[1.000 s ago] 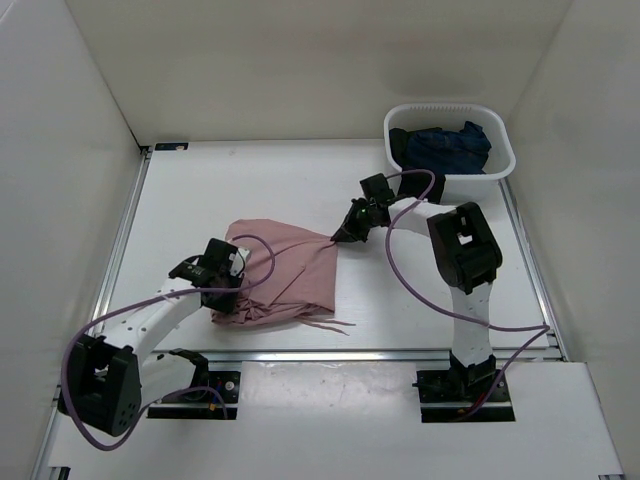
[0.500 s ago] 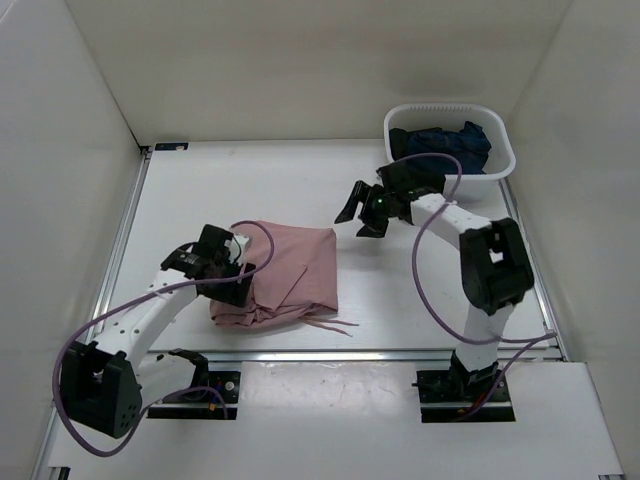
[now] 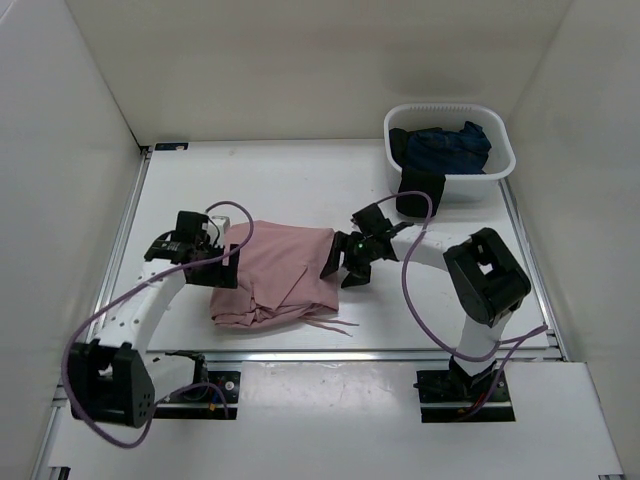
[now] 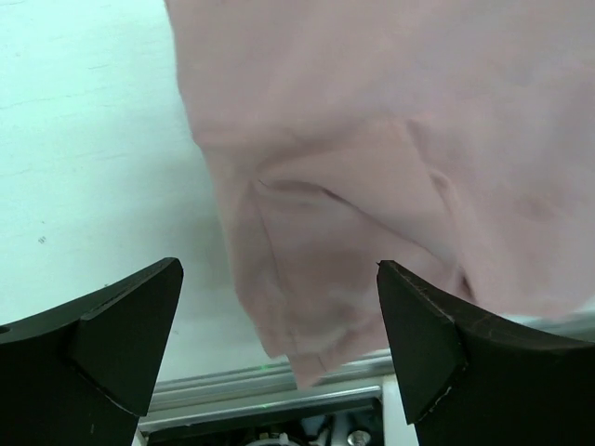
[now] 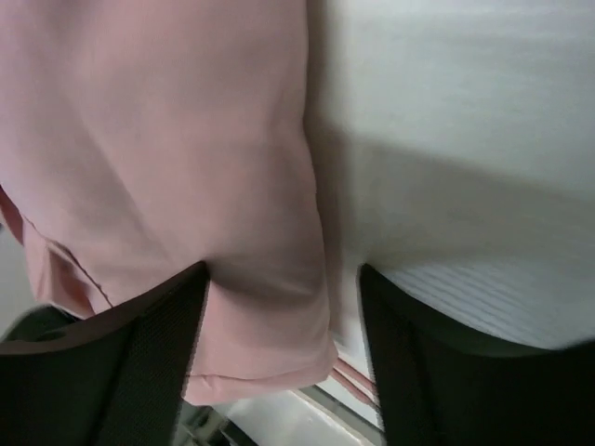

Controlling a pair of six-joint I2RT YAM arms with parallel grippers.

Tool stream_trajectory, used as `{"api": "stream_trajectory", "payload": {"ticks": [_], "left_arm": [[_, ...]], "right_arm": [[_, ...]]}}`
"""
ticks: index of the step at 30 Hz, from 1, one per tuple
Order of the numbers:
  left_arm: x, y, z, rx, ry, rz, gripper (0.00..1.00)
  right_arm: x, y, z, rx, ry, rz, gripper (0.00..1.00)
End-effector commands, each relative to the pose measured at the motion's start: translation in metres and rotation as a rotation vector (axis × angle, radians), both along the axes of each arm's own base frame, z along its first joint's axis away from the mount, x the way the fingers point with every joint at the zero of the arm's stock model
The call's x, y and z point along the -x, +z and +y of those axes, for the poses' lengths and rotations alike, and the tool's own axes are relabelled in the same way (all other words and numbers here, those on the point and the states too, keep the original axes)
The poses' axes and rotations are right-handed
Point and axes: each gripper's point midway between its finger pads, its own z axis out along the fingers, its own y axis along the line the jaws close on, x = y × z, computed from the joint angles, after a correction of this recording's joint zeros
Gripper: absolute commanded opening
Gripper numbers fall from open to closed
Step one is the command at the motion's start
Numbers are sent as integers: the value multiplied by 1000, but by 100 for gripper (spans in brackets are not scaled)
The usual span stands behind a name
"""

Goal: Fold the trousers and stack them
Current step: Fold the trousers

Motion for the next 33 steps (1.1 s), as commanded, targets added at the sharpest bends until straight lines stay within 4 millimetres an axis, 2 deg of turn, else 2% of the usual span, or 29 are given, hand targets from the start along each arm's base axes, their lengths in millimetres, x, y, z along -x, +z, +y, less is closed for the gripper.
{"api": "stream_trajectory", "payload": {"ticks": [1,2,3,4,5,6,7,8,10,13,14,15,16,18,20,23,24,26,29,30,32,33], "left_arm": [[-15,-23,19,-108,53,33,96],[-17,-31,26,-145,68,44,95],[-29,-34,30,-168,83,16,93],[-27,-47,32,-188,85,53,91],[-28,-53,29,-173,77,68,88],[-33,-53,24,-150,66,71,81],[-42,-53,14,-102,46,73,78],[-45,-52,6,-85,23,73,77],[-58,-48,-6,-60,-5,51,77],[-67,-47,-18,-26,-33,55,79],[-76,-41,-21,-14,-37,37,79],[-80,-39,-24,-5,-41,33,79],[-83,-40,-26,4,-46,39,79],[-93,-32,-32,26,-55,18,80],[-94,-38,-32,24,-55,36,80],[-90,-30,-31,23,-55,42,82],[-87,-29,-29,14,-50,36,83],[-79,-20,-23,-6,-40,21,86],[-70,-10,-18,-23,-31,12,90],[-64,-5,-10,-44,-11,4,90],[-64,5,1,-58,24,-27,93],[-64,14,16,-93,68,-64,96]], "right_arm": [[-20,0,-5,16,-72,-50,67],[-22,-5,-8,23,-81,-40,54],[-21,-10,-8,33,-80,-28,47],[-23,-11,-7,33,-80,-28,40],[-24,-16,-7,26,-82,-14,29],[-24,-17,-5,14,-85,-5,22],[-29,-16,-6,6,-104,-5,17],[-30,-19,-3,-3,-100,-4,6],[-39,-24,-11,-7,-154,17,0],[-56,-26,-24,-36,-246,16,0],[-65,-23,-27,-50,-262,-4,0],[-72,-26,-38,-47,-303,8,0],[-78,-26,-42,-48,-317,5,0],[-95,-19,-51,-40,-329,-10,0],[-104,-14,-54,-15,-297,-40,0],[-120,4,-58,30,-239,-91,0],[-116,6,-60,49,-221,-77,0],[-127,25,-65,66,-199,-136,6],[-124,46,-76,112,-181,-182,17],[-119,58,-85,127,-188,-189,21],[-119,81,-92,157,-173,-245,44],[-116,101,-96,160,-166,-287,58]]}}
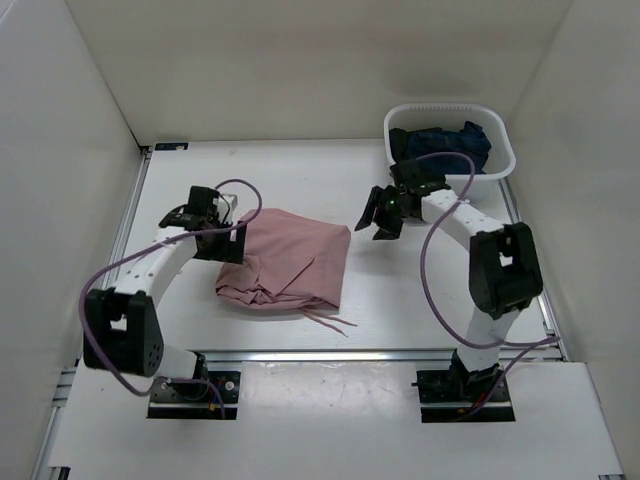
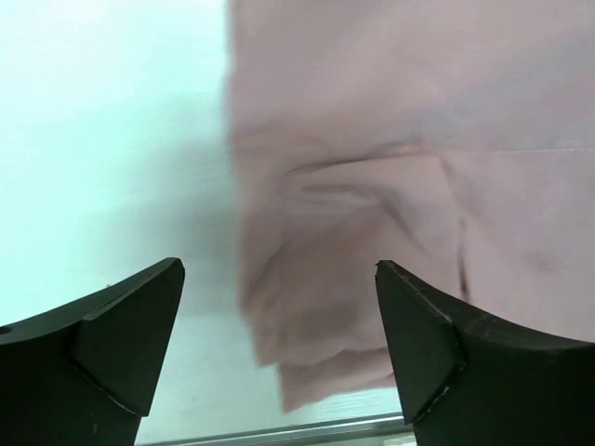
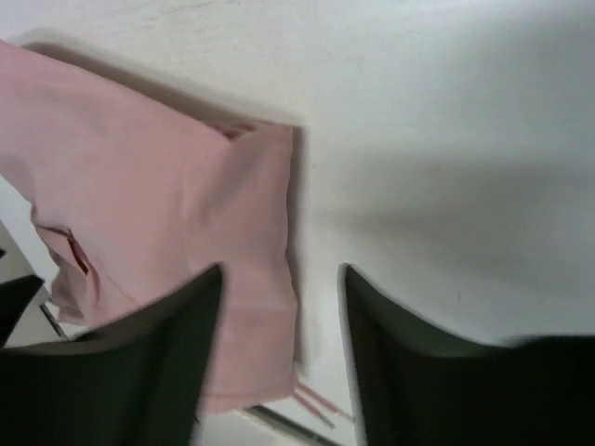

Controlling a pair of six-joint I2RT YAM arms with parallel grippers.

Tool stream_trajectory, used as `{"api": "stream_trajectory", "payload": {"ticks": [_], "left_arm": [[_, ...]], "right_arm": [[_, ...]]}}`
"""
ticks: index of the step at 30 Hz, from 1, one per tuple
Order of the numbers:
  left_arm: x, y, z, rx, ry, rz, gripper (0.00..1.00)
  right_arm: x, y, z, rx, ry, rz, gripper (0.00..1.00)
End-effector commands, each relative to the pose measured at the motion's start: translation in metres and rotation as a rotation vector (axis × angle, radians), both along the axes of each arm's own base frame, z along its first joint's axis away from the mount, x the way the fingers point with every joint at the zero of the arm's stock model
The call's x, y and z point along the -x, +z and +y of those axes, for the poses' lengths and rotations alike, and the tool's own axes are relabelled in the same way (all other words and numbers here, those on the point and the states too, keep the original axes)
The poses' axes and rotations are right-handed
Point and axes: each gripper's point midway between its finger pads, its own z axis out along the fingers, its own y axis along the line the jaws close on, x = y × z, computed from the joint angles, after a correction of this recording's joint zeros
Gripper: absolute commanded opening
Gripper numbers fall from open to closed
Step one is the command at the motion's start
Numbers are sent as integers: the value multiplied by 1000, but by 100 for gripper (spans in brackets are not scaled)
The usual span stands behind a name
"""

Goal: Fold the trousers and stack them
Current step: Fold the trousers

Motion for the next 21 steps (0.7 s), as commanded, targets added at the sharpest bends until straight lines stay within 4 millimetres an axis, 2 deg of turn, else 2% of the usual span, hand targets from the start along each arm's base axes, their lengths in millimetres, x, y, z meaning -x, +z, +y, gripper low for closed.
{"api": "stream_trajectory", "payload": {"ticks": [1,2,3,4,5,6,7,8,9,10,11,13,14,16,17,21], "left_arm": [[3,31,36,-78,105,-104,97],[-3,44,46,-96,141,-153,98],[-7,65,70,-141,223,-227,100],[-13,88,85,-163,275,-291,100],[-17,108,101,-188,333,-352,100],[-12,130,135,-253,449,-404,100],[-14,160,153,-282,516,-473,100],[-10,173,170,-318,579,-497,100],[-4,188,186,-352,640,-527,100],[10,205,215,-414,749,-547,100],[20,210,227,-457,802,-539,100],[44,220,252,-538,913,-515,100],[52,234,257,-548,944,-542,100],[61,246,261,-554,971,-562,100],[65,259,259,-552,978,-596,100],[69,281,254,-530,969,-639,100]], "right_arm": [[10,73,-24,86,48,-120,68],[13,85,-29,104,54,-141,80],[19,107,-35,120,69,-194,92],[31,115,-43,148,74,-177,94],[29,131,-56,179,34,-210,99],[35,147,-69,185,4,-231,99],[40,155,-78,195,-18,-233,99],[50,156,-97,218,-57,-197,99],[59,170,-108,219,-86,-227,99],[63,171,-126,251,-137,-224,99],[79,175,-138,270,-165,-234,99],[90,177,-161,326,-233,-244,99],[101,180,-170,344,-255,-248,99],[109,184,-179,373,-263,-262,99],[112,186,-181,380,-268,-264,99],[120,188,-185,393,-264,-268,99]]}}
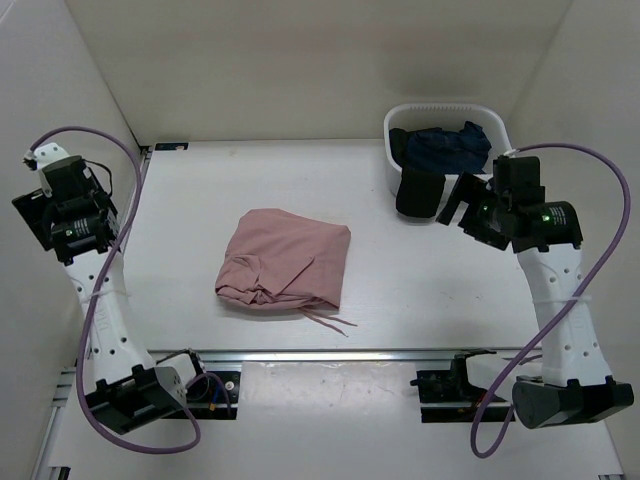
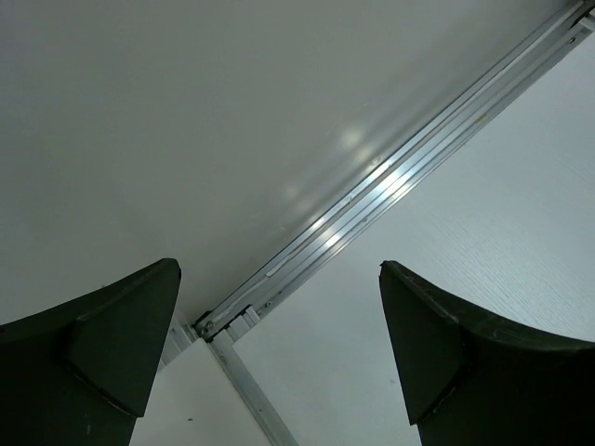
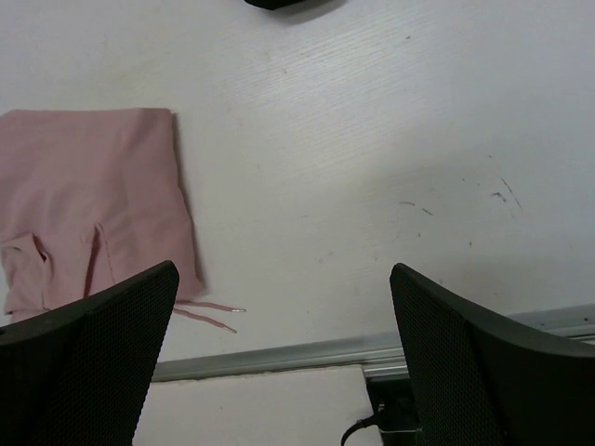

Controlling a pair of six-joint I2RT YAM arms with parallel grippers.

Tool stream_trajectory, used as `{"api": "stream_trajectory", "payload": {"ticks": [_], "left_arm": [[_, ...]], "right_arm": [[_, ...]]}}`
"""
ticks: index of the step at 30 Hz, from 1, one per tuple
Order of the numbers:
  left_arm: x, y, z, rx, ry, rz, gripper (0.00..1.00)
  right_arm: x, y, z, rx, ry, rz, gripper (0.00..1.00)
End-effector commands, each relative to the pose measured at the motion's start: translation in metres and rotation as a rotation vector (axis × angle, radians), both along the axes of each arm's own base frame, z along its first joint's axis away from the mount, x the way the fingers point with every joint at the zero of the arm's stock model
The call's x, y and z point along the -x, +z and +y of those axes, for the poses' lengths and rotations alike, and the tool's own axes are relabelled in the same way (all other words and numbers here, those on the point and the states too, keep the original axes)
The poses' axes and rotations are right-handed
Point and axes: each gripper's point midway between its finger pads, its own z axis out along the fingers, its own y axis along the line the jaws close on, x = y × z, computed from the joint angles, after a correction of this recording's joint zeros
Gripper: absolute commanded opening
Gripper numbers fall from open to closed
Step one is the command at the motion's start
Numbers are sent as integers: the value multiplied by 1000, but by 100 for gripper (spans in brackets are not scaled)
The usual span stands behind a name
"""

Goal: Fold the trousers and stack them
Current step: Fold the trousers

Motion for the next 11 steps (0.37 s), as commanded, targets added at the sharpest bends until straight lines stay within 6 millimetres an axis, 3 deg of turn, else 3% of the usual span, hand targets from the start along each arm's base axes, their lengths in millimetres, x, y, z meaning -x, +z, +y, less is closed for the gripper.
{"api": "stream_trajectory", "payload": {"ticks": [1,11], "left_arm": [[20,33,-4,-34,26,-48,100],[21,36,-10,-18,-9,-57,100]], "right_arm": [[10,-12,-12,64,-12,54,99],[12,2,-14,57,-22,-45,99]]}}
